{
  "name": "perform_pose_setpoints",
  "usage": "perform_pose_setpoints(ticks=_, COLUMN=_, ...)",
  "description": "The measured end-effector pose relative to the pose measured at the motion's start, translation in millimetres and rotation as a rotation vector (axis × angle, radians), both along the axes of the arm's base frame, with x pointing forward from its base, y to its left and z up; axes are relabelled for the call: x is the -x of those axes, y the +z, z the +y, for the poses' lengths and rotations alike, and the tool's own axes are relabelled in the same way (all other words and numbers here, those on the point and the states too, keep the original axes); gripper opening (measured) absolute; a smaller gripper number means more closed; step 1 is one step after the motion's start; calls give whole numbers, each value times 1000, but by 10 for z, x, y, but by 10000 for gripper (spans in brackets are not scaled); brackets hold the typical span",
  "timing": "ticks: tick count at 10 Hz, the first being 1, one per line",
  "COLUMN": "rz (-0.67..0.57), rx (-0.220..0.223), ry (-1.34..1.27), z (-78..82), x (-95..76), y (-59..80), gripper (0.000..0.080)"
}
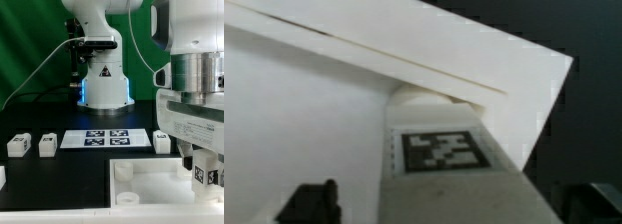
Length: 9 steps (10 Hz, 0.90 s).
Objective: Assemble one leg
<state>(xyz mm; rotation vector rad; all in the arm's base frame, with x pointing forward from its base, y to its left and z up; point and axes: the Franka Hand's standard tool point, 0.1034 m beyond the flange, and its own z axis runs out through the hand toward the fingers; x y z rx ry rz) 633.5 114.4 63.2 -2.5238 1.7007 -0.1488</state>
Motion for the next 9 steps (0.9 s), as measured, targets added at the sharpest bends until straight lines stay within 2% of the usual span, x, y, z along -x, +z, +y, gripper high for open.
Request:
perform_pose_setpoints(ticks=1, rz=0, rx=0, ry=0, z=0, x=0, y=0, gripper=636)
perform_pose_setpoints(ticks=4, rz=0, rx=0, ry=0, z=0, x=0, y=0, gripper=649)
perform_pose_setpoints(ticks=5, rz=-4, rx=-25, ry=-121, z=9, x=-6, y=-20, gripper=649)
perform_pose_setpoints(ticks=6, rz=-3, rx=24, ry=106, z=1, x=12, y=-60, gripper=649)
perform_pose_setpoints(ticks=9, rz=-37, rx=70, ry=370, z=-50, x=15, y=-87, gripper=649)
